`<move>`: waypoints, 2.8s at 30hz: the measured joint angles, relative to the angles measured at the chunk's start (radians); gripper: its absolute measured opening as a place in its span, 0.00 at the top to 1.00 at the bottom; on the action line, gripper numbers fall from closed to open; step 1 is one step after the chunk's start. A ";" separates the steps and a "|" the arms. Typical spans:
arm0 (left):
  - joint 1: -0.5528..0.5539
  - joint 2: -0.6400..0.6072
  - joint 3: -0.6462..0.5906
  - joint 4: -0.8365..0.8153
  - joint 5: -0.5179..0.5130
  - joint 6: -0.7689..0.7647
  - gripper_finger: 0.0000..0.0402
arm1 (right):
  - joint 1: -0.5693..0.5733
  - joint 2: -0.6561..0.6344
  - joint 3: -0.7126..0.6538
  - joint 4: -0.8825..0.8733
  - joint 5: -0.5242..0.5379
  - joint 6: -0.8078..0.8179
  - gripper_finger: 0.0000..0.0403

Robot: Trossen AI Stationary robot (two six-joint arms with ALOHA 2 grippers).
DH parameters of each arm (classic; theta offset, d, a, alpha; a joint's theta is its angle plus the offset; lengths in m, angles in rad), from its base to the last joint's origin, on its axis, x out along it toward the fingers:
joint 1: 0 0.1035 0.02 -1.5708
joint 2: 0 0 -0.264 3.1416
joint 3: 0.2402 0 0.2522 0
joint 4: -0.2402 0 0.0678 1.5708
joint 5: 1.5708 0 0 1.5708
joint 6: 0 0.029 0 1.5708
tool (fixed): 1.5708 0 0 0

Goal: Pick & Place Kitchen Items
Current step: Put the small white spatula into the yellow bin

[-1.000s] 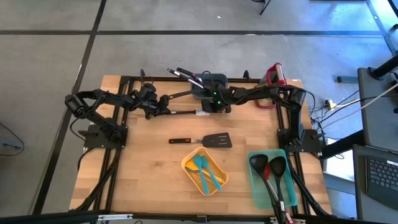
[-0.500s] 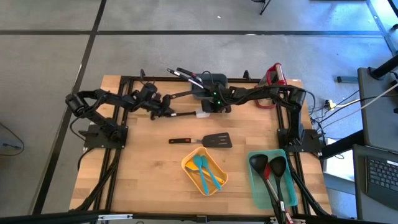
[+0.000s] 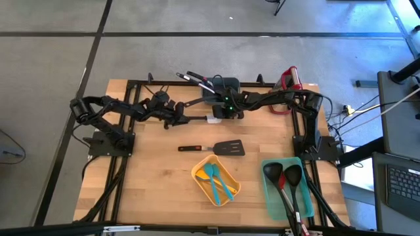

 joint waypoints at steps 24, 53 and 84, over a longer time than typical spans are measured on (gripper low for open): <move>0.008 -0.001 -0.001 0.042 -0.119 -0.014 0.79 | 0.006 0.000 0.000 -0.003 0.003 -0.026 0.76; -0.087 -0.328 -0.003 -0.282 -0.169 0.054 0.96 | 0.029 -0.345 -0.007 0.015 -0.138 -0.201 0.75; -0.945 -0.956 -0.003 -0.272 -1.335 0.142 0.96 | 0.780 -0.602 -0.004 0.242 0.870 0.373 0.61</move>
